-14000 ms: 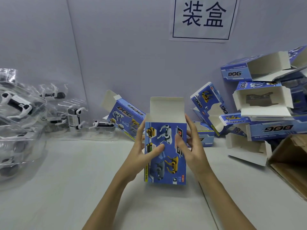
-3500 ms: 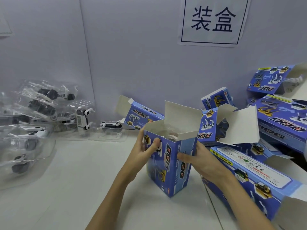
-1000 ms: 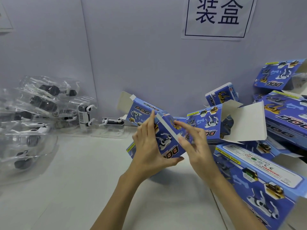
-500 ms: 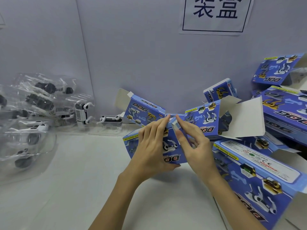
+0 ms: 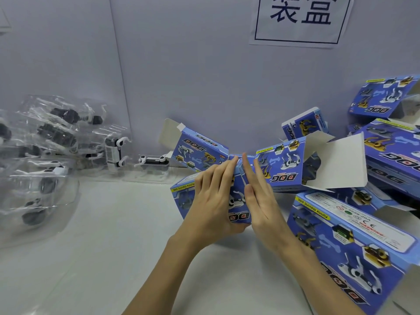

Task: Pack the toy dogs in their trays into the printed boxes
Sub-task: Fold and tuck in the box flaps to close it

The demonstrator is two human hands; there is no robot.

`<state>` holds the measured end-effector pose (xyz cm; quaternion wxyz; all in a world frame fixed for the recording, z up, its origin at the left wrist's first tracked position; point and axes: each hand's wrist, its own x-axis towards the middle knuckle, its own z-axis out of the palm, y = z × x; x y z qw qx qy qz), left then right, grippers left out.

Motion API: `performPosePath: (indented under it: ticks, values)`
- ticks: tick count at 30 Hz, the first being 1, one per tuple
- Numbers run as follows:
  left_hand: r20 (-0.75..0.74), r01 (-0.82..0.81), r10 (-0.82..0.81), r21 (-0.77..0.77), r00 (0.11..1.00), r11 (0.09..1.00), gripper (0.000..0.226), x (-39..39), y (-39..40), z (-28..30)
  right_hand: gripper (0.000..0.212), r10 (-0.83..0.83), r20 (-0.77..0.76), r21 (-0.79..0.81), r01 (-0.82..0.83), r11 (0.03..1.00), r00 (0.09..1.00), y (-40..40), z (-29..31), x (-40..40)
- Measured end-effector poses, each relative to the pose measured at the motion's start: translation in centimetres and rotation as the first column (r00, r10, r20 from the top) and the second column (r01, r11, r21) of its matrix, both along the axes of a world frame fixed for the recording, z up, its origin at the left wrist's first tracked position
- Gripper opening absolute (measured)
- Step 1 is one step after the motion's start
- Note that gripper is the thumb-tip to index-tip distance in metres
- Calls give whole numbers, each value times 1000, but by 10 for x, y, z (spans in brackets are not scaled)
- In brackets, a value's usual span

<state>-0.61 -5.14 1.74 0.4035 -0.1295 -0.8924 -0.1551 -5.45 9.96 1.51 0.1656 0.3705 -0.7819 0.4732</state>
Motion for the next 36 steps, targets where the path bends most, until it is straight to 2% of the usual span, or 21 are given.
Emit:
performPosePath:
  ticks: [3,5,7,10,12,15,19,21,24,27,30,32,36]
  values:
    - [-8,0,0,-4,1000,1000,131,0,-2,0,53,78,65,-24,-77,997,995,2,4,1]
    - [-16,-11,11,0,1000,1000,133,0,-3,1,54,236,156,-140,-215,967,959,7,7,0]
    - [-37,-12,13,44,999,999,133,1,-5,6,51,340,176,-284,-284,916,924,12,11,-1]
    - [-73,26,-13,172,997,985,132,2,-2,10,32,300,140,-439,-212,873,944,14,19,1]
    - [-83,29,-11,217,996,976,131,3,3,11,28,244,156,-489,-140,861,957,13,21,2]
    - [-100,11,10,200,995,980,116,5,6,11,32,176,139,-453,-95,886,975,10,19,7]
    - [-119,5,21,216,993,976,88,6,1,12,41,269,73,-367,-225,903,960,5,16,15]
    - [-109,1,29,265,994,964,86,6,-1,14,47,258,53,-406,-215,888,965,5,16,15]
    - [-86,33,-1,370,996,929,87,6,-1,17,30,108,-44,-420,-116,900,993,5,17,14]
    - [-75,87,-60,454,995,887,84,6,1,15,30,94,-49,-407,-106,907,994,4,17,13]
    - [-57,97,-80,476,995,874,84,5,2,14,33,77,-96,-376,-107,920,992,4,17,14]
    - [-47,94,-81,470,996,878,86,6,4,14,30,88,-64,-403,-106,909,994,5,19,15]
    - [-20,66,-64,450,998,891,91,8,7,16,28,200,129,-536,-101,838,971,6,26,19]
